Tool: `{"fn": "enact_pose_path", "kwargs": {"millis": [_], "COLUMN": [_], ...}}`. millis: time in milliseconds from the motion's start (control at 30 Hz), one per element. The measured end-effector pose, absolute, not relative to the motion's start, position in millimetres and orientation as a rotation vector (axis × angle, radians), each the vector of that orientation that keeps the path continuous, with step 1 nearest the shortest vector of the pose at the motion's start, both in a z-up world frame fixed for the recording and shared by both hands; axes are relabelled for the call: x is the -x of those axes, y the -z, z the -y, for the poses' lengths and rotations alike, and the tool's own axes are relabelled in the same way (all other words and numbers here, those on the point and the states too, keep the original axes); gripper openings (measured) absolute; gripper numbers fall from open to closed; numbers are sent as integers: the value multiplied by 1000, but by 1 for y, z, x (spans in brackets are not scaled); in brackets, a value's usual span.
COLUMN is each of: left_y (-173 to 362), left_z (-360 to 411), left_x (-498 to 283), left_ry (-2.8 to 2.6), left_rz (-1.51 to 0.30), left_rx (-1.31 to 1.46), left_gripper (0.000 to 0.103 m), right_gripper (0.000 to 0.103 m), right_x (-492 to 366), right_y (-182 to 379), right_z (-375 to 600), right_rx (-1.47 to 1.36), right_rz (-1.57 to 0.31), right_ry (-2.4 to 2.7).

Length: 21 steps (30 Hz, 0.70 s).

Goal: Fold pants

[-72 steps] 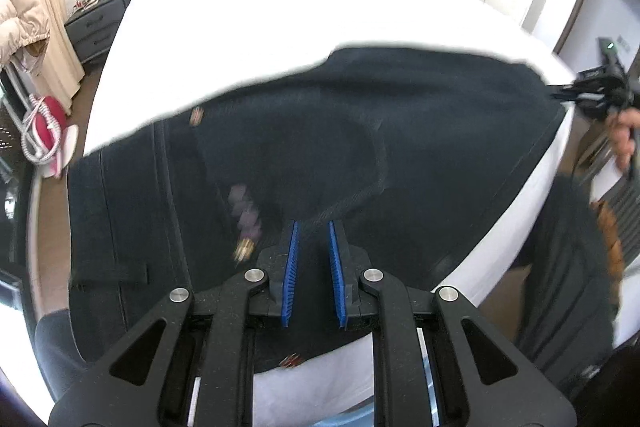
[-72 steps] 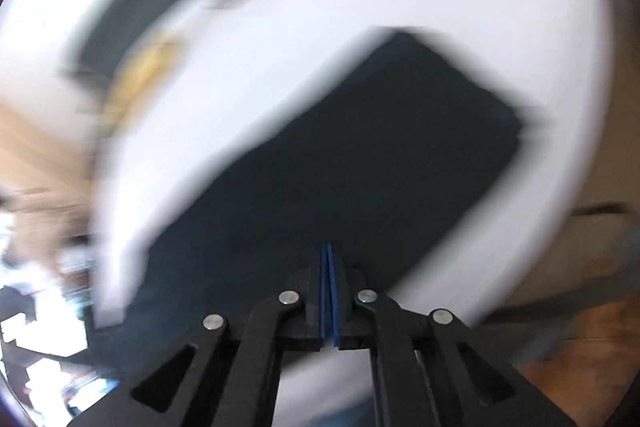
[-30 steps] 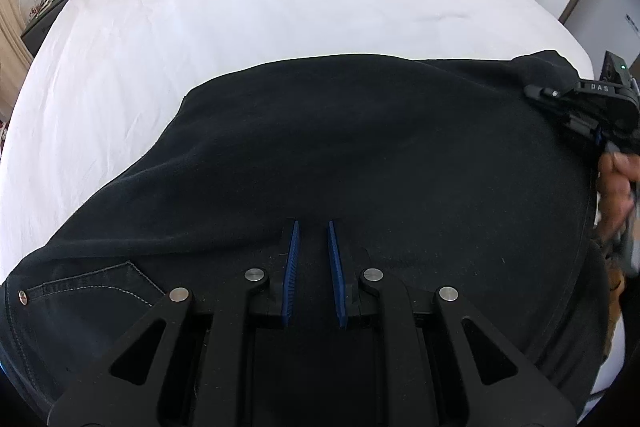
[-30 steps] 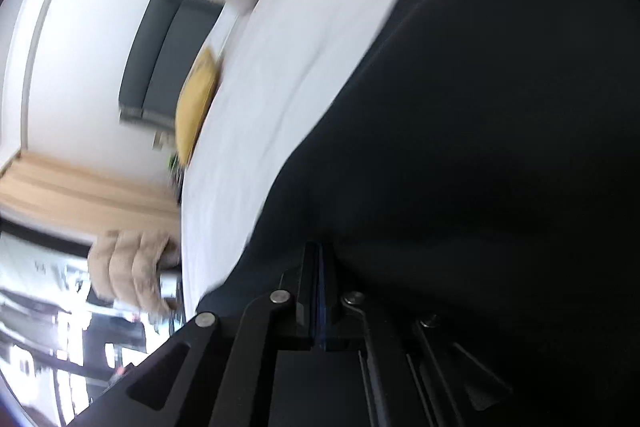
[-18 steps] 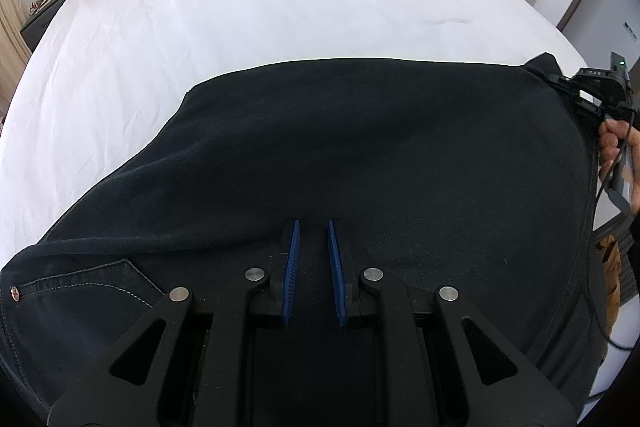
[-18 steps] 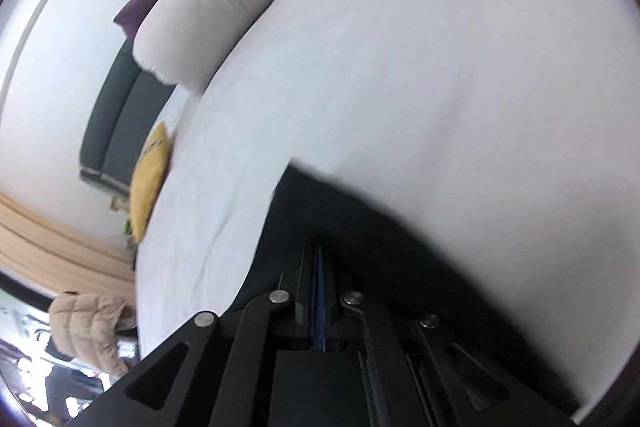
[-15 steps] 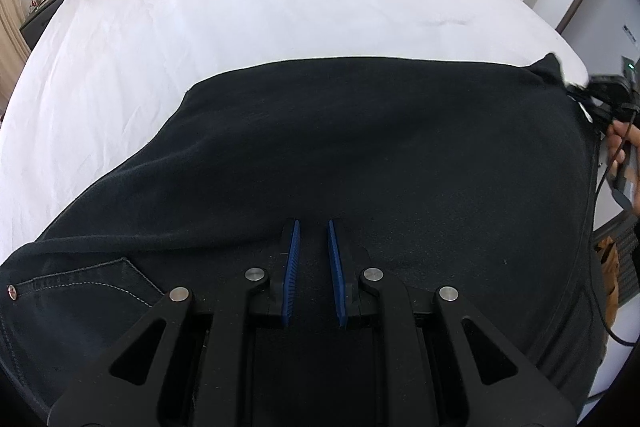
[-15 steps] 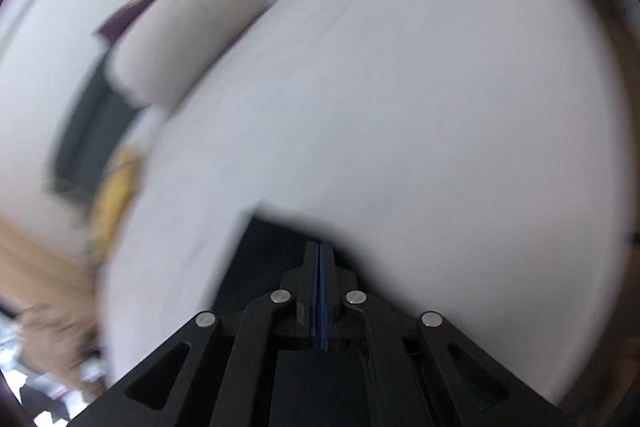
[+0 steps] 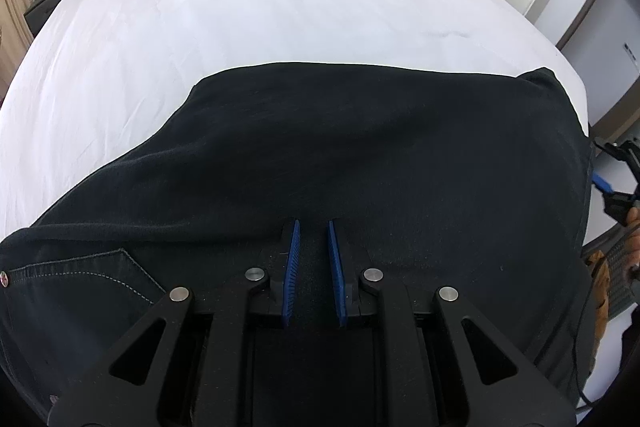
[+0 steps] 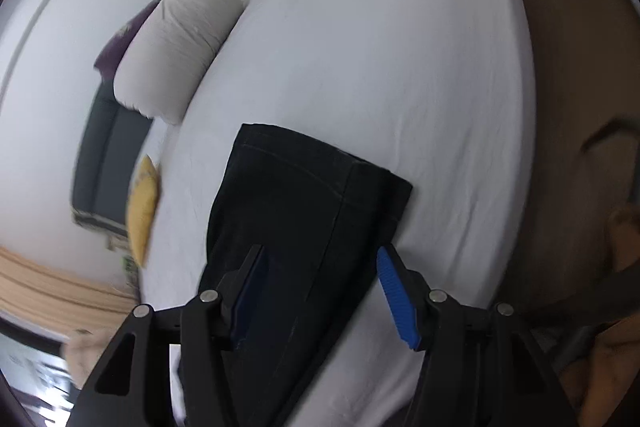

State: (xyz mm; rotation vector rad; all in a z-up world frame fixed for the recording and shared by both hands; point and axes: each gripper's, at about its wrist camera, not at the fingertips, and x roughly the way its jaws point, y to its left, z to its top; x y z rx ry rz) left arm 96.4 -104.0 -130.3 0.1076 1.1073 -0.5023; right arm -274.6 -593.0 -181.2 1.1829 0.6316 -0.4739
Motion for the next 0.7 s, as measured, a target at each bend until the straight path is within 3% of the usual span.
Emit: {"fn": "enact_pose_path", "kwargs": {"millis": [200,367,467,633,700], "left_y": [133,135,135,136,136], "left_z": [102,110,112,112,111], "left_x": [-95,-94,-94,-94,-94], "left_ry": [494,492,493,493,494], "left_rz": [-1104,-1101,-1101,-1100,-1099], "left_rx": [-125,-128,-124,-126,-124], "left_gripper": [15,14,14,15,14], "right_gripper": [53,53,61,61,56], "right_x": [264,266,260,255,258], "right_y": [181,185,189,181,180], "right_z": [602,603,608,616,621], "right_rx": [-1233,-1260,-1290,-1294,-1317], "right_rz": [-628,-630,-594,-518,-475], "right_ry": [513,558,542,467,429]}}
